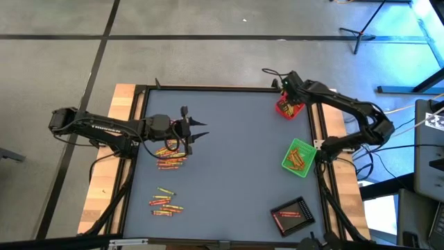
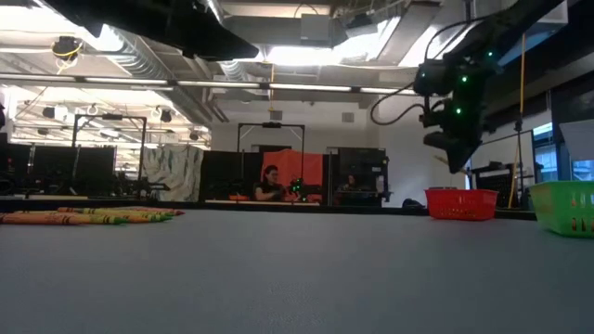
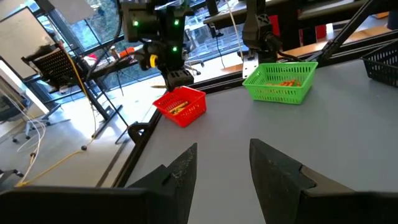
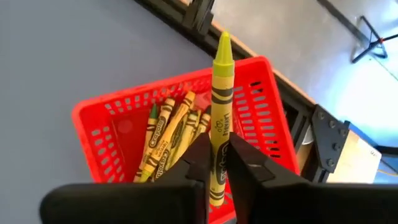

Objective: Sort crayons
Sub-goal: Put the light green crayon into the red bin, then put the red crayon into the black bin

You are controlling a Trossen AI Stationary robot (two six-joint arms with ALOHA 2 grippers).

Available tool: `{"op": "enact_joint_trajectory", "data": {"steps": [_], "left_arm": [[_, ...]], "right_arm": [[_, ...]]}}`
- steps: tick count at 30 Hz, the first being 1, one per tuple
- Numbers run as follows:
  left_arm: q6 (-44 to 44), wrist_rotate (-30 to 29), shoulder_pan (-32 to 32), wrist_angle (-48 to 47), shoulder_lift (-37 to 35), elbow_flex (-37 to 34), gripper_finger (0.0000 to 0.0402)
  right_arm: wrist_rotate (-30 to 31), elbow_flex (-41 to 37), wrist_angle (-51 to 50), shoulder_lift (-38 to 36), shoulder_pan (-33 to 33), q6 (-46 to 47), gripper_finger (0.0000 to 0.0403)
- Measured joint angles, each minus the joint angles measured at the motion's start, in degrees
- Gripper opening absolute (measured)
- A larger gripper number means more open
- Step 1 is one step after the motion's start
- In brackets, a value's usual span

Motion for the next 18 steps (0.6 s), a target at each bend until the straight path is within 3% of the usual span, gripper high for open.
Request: {"op": "enact_joint_trajectory", "data": {"steps": [7,14,18], "left_arm": [[0.0,0.0,0.0,0.0,0.0,0.0,0.0131],[0.0,0.0,0.0,0.0,0.0,0.0,0.0131],[0.0,0.0,0.0,0.0,0.0,0.0,0.0131]], "right_arm": [[-2.8,0.0,-1.7,3.6,0.2,0.2,0.0065],[-1.4,0.6,-2.8,4.5,0.1,-0.5,0.0151],[-3.0,3.5,-5.8,3.3,0.8,-0.3,0.0179]]}}
